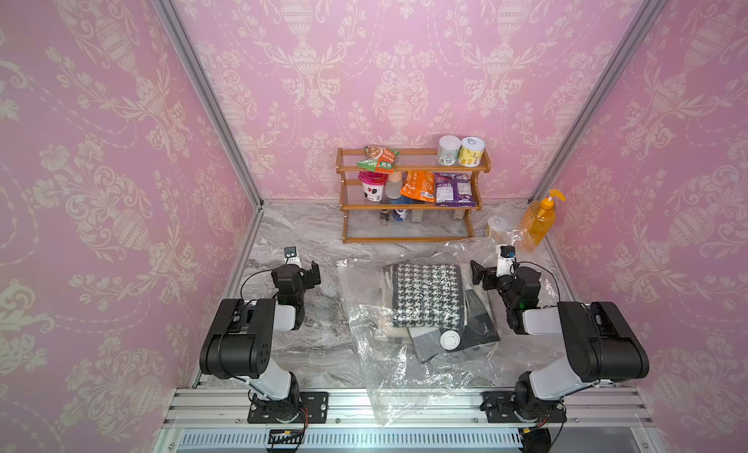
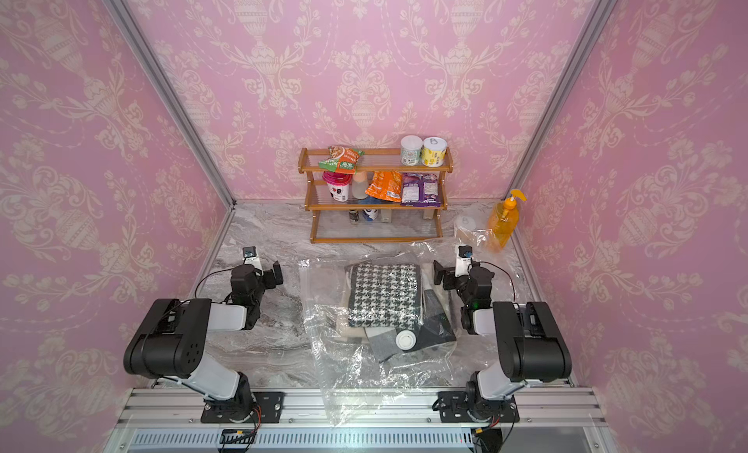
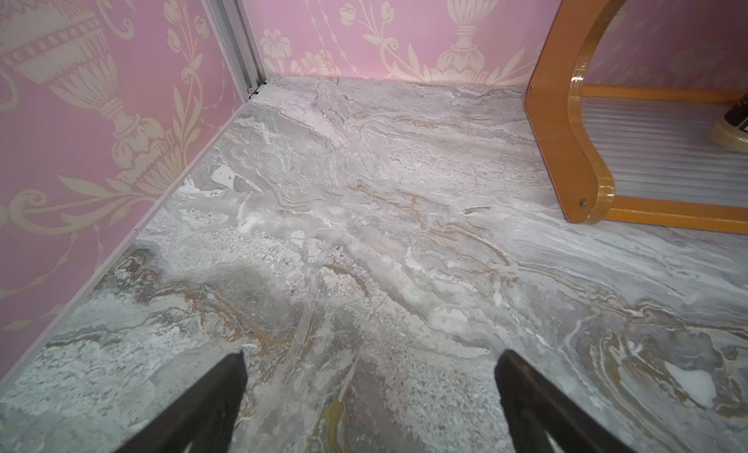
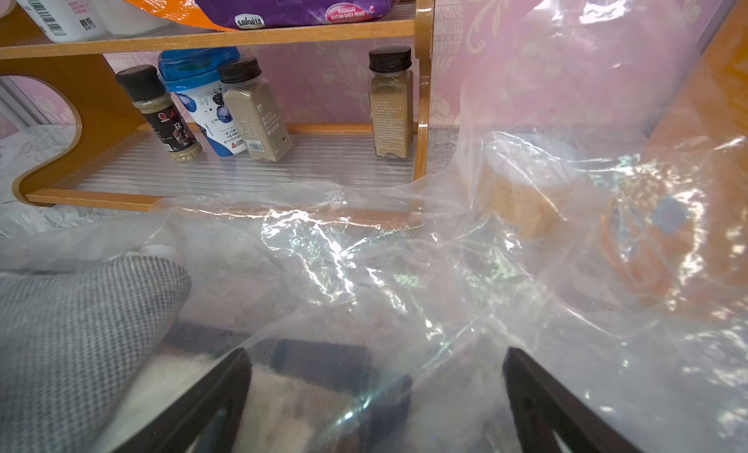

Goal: Take the scarf out of the vacuum bag
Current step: Open the vacuum bag at the center of the board.

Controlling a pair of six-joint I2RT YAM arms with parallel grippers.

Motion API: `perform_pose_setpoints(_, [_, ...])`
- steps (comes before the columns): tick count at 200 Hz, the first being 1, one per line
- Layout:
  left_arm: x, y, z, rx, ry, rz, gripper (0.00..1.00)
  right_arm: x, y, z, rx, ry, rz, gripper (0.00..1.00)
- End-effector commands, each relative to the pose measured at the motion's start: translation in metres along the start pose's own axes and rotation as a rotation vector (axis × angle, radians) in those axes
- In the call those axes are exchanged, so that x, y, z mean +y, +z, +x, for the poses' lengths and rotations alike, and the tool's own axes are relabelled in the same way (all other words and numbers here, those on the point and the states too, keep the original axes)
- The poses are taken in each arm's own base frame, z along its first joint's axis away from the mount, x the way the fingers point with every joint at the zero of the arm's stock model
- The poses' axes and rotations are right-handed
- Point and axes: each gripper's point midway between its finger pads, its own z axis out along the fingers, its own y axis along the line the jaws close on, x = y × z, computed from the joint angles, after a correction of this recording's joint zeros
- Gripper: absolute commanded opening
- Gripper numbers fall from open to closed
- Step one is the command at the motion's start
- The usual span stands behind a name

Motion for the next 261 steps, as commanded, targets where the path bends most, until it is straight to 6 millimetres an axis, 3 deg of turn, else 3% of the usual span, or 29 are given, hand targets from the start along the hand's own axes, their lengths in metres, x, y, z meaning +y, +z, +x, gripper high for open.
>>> perform_pose_setpoints(1, [-0.002, -0.001, 0.007, 0.017, 0.023, 0.014, 0.99, 0.002, 0.001, 0.005, 0.018, 0.004, 0.005, 1.0])
perform_pose_setpoints(66, [-0.002, -0.001, 0.007, 0.018, 0.024, 0.015, 0.99, 0.001, 0.001, 0.005, 0.02, 0.007, 0.01, 1.0])
perform_pose_setpoints(107, [-0.002, -0.001, 0.007, 0.019, 0.024, 0.014, 0.99, -0.022, -0.003, 0.005, 0.002, 0.054, 0.146, 1.0])
perform_pose_setpoints(182, [-0.002, -0.001, 0.007, 0.017, 0.021, 0.016, 0.99, -0.019, -0.003, 0.005, 0.009, 0.028, 0.154, 1.0])
perform_pose_setpoints(204, [0.002, -0.004, 0.001, 0.012, 0.013, -0.005, 0.99, -0.02, -0.011, -0.004, -0.019, 0.032, 0.169, 1.0])
perform_pose_setpoints(235, [0.002, -0.025, -0.015, -0.054, 0.018, 0.0, 0.99, -0.018, -0.028, -0.021, -0.059, 0.025, 0.174, 1.0])
perform_pose_setpoints(261, [0.016, -0.04, -0.037, -0.065, 0.005, -0.091, 0.99, -0.022, -0.053, -0.048, -0.136, 0.041, 0.225, 1.0])
